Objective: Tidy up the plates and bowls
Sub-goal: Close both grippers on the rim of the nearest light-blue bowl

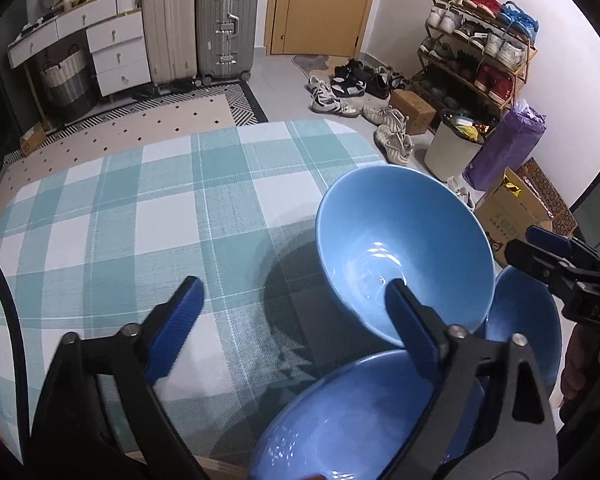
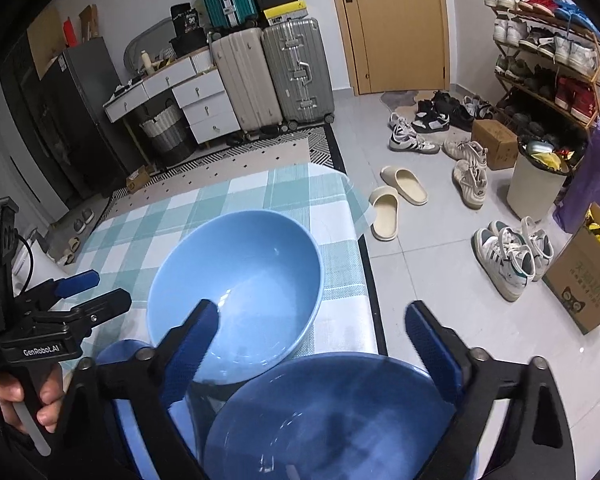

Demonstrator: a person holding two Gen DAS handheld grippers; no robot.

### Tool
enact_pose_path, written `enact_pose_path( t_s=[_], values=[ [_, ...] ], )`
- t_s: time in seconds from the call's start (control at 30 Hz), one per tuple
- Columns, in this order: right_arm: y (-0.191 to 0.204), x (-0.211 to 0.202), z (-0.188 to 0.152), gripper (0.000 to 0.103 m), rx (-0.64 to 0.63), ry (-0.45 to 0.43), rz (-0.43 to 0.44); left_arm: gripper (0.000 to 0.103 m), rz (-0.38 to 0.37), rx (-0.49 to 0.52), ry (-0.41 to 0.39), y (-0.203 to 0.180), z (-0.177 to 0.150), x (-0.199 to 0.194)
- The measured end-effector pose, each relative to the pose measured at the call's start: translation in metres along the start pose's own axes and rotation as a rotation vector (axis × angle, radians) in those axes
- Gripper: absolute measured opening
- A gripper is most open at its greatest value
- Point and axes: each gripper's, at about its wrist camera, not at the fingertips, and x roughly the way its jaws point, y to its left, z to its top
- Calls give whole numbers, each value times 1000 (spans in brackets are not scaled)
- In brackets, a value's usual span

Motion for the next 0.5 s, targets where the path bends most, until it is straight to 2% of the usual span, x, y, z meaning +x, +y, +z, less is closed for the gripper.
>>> enact_pose_path(
  t_s=[0.27,0.37,0.43,0.5],
  values=[
    [0,26,0,71,-9,59,21,73,-27,-2,28,-1,0,23],
    [-1,32,0,66,-2,70,22,65,-37,6,39,-3,-1,30],
    [-1,34,0,61,-4,72,23,53,-42,11,50,-5,-2,33],
    [-3,39,0,54,-4,82,21,50,-49,11,60,-6,-3,37]
  ],
)
